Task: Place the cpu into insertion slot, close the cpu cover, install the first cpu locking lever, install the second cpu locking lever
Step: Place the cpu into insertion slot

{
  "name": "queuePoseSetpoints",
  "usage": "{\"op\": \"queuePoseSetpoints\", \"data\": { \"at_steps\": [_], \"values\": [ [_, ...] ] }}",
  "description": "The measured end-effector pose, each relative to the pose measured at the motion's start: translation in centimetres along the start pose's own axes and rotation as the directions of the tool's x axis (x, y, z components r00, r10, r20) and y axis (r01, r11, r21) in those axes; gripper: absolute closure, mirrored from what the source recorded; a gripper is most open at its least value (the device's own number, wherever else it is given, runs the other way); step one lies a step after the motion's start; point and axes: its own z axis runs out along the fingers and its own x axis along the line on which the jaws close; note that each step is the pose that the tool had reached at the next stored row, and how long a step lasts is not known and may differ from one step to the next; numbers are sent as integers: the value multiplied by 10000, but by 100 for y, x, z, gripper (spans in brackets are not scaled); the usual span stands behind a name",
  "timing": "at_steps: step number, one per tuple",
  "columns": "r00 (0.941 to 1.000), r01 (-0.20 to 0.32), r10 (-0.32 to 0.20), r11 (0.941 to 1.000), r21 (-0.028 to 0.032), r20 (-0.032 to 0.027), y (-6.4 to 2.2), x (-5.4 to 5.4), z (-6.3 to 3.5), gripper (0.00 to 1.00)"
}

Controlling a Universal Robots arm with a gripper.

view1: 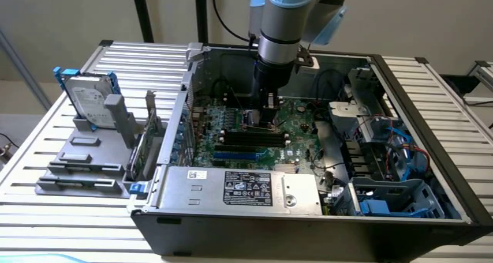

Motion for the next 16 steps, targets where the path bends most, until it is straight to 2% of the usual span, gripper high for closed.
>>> {"op": "queuePoseSetpoints", "data": {
  "at_steps": [16],
  "values": [
    [9999, -166, 166, 9999, -1, -5, -2, 19, 29, 46]
  ]
}}
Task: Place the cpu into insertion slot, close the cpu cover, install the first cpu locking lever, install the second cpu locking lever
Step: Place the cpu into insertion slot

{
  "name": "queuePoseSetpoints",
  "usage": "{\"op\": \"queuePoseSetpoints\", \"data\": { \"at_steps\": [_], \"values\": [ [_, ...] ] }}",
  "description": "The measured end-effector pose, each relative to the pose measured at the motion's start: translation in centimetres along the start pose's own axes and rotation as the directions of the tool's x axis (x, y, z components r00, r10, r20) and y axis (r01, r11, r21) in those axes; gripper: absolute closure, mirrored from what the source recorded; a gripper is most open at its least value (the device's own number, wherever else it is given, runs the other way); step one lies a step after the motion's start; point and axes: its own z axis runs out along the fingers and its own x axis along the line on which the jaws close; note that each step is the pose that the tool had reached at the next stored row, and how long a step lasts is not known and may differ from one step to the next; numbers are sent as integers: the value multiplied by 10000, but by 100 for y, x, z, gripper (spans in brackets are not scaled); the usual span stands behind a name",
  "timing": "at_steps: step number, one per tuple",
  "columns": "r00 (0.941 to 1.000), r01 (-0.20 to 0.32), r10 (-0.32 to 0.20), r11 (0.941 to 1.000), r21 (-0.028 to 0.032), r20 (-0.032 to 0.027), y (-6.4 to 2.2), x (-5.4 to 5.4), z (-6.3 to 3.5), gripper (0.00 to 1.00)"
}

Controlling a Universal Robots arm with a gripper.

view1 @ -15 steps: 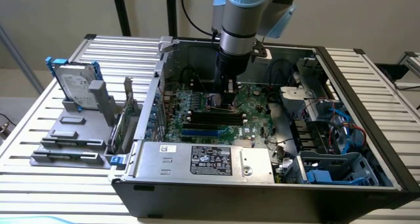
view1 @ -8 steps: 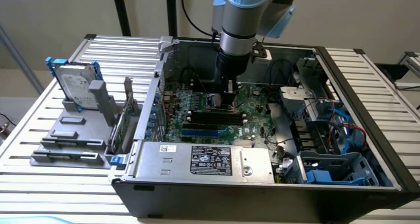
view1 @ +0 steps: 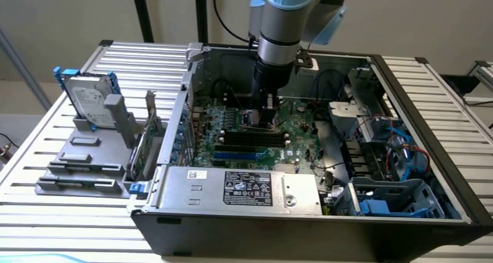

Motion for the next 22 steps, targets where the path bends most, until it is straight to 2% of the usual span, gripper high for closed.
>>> {"op": "queuePoseSetpoints", "data": {
  "at_steps": [6, 14, 22],
  "values": [
    [10000, -48, 48, 10000, -12, -3, -2, 17, 12, 46],
    [10000, -61, 61, 9999, -118, -7, -8, 17, 34, 46],
    [10000, -63, 63, 9998, -174, -9, -42, 16, 49, 46]
  ]
}}
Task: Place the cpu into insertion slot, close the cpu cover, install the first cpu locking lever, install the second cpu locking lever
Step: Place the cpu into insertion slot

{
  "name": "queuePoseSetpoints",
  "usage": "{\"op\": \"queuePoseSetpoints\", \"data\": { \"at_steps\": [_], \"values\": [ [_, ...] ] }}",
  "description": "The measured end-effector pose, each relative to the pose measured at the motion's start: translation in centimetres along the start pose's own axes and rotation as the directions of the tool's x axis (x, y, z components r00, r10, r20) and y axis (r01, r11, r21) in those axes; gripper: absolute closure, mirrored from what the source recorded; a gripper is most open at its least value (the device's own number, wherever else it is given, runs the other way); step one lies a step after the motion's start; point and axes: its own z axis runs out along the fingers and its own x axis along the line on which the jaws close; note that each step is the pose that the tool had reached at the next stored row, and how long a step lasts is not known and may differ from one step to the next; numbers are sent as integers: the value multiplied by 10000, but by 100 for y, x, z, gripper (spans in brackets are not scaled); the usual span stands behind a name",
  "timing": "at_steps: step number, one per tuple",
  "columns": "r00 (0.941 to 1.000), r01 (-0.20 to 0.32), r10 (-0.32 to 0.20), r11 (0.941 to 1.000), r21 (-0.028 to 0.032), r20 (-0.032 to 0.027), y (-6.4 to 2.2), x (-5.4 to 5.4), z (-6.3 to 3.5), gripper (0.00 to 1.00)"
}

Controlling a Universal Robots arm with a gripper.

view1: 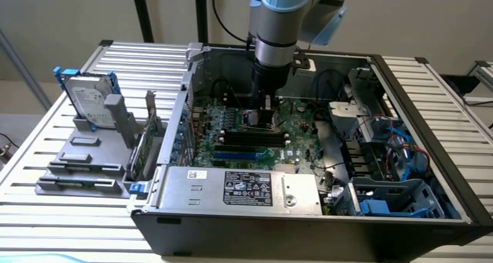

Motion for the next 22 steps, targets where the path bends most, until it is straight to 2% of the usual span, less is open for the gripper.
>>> {"op": "queuePoseSetpoints", "data": {
  "at_steps": [15, 22],
  "values": [
    [10000, 1, -1, 9999, -151, -6, -1, 3, 17, 46],
    [10000, 1, -1, 9999, -167, -10, -17, 3, 21, 46]
  ]
}}
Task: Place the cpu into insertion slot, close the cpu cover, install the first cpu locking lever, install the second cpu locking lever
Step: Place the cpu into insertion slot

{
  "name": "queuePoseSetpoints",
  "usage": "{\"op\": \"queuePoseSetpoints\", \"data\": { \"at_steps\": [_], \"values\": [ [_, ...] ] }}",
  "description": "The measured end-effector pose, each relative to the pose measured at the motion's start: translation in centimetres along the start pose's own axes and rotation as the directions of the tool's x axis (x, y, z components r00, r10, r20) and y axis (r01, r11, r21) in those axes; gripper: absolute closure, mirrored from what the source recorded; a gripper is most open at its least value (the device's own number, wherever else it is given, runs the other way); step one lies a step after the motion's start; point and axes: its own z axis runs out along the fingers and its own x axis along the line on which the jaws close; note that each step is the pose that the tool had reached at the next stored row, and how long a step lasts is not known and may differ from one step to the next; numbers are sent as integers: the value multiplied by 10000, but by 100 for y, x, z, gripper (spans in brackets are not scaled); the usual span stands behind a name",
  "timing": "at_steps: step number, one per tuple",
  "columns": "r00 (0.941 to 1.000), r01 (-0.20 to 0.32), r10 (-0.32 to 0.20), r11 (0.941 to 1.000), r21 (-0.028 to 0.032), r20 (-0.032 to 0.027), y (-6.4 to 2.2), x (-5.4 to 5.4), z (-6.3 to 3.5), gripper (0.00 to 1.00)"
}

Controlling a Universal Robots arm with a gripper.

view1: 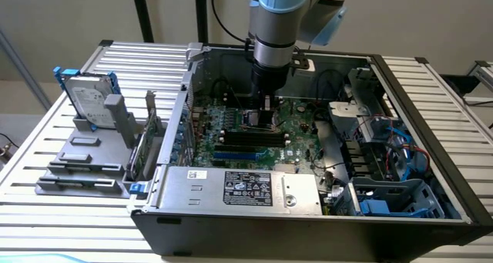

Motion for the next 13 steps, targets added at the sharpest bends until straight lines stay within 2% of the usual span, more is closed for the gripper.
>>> {"op": "queuePoseSetpoints", "data": {
  "at_steps": [13],
  "values": [
    [10000, 1, -1, 10000, -31, -3, -4, -1, 8, 44]
  ]
}}
